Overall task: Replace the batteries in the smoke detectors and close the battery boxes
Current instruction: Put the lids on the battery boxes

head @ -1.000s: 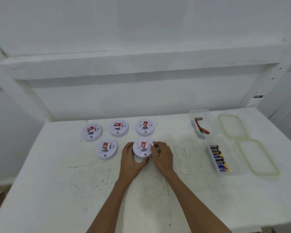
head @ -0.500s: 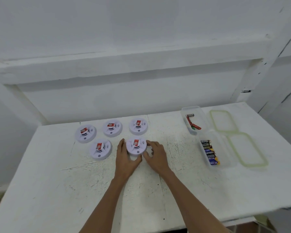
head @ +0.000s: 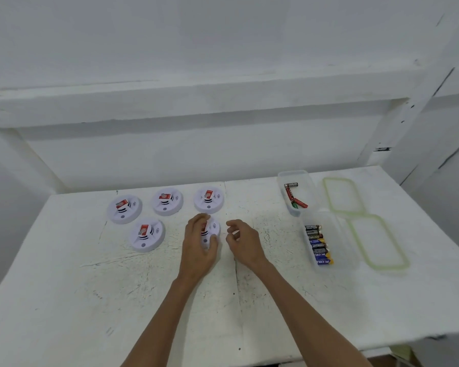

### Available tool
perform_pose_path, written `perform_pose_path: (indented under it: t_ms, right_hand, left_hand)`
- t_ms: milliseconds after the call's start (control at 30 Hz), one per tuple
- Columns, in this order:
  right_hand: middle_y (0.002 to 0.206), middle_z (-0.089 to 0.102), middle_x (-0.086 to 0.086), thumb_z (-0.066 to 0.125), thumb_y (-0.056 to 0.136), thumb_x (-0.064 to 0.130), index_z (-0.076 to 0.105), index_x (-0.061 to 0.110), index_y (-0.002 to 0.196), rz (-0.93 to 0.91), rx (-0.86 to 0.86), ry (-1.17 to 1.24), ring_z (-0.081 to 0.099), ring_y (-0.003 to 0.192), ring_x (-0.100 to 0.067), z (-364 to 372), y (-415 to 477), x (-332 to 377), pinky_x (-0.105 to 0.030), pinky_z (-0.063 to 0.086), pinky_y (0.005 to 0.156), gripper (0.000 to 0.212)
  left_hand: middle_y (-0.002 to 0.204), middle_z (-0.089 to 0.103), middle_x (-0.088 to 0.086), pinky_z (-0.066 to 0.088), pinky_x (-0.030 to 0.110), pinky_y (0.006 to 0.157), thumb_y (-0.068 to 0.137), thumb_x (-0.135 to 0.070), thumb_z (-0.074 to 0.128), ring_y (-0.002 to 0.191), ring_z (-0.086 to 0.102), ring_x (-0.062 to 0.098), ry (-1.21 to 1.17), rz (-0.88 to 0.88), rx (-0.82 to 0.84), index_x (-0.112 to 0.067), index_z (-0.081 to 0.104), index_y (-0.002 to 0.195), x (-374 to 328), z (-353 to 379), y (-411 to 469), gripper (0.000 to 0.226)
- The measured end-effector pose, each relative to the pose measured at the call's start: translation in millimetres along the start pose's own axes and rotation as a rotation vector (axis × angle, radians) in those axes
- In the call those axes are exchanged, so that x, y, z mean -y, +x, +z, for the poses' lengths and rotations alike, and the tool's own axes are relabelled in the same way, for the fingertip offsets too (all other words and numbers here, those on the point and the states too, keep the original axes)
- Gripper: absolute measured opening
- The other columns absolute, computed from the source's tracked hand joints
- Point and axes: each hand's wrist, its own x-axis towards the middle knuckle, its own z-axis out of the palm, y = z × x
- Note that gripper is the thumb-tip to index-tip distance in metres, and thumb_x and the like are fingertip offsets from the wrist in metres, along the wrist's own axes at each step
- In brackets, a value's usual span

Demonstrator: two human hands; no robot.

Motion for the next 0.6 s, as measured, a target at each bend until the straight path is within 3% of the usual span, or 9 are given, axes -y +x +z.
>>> perform_pose_path:
  t_ms: [133, 300, 600]
  right_hand:
    - [0.097, 0.072, 0.004, 0.057, 0.094, 0.018, 0.07, 0.017, 0.111, -0.056, 0.001, -0.099, 0.063, 0.07, 0.0, -41.8, 0.6, 1.8, -0.008, 0.048, 0.067, 0.021]
    - [0.09, 0.071, 0.009, 0.058, 0.093, 0.017, 0.07, 0.02, 0.106, -0.108, -0.071, -0.161, 0.062, 0.071, 0.0, -104.3, -3.5, -0.3, -0.015, 0.051, 0.071, 0.018]
    - [0.085, 0.073, 0.007, 0.059, 0.091, 0.014, 0.074, 0.02, 0.099, -0.052, -0.289, -0.122, 0.065, 0.074, -0.007, -205.2, -3.1, -44.1, -0.026, 0.055, 0.072, 0.018]
  left_hand:
    - [0.129, 0.061, -0.008, 0.042, 0.018, 0.109, 0.091, -0.012, 0.055, 0.124, 0.053, -0.004, -0.058, 0.06, 0.067, -0.015, 0.061, 0.126, -31.3, 31.7, 16.0, 0.036]
    - [0.121, 0.065, -0.005, 0.055, 0.03, 0.094, 0.089, -0.009, 0.051, 0.112, 0.064, 0.01, -0.133, 0.078, 0.211, -0.014, 0.064, 0.124, -57.6, 76.5, 31.0, 0.038]
    - [0.12, 0.065, -0.006, 0.058, 0.033, 0.088, 0.094, 0.002, 0.056, 0.106, 0.063, 0.008, -0.122, 0.187, 0.366, -0.02, 0.067, 0.119, -101.9, 137.8, 57.3, 0.035]
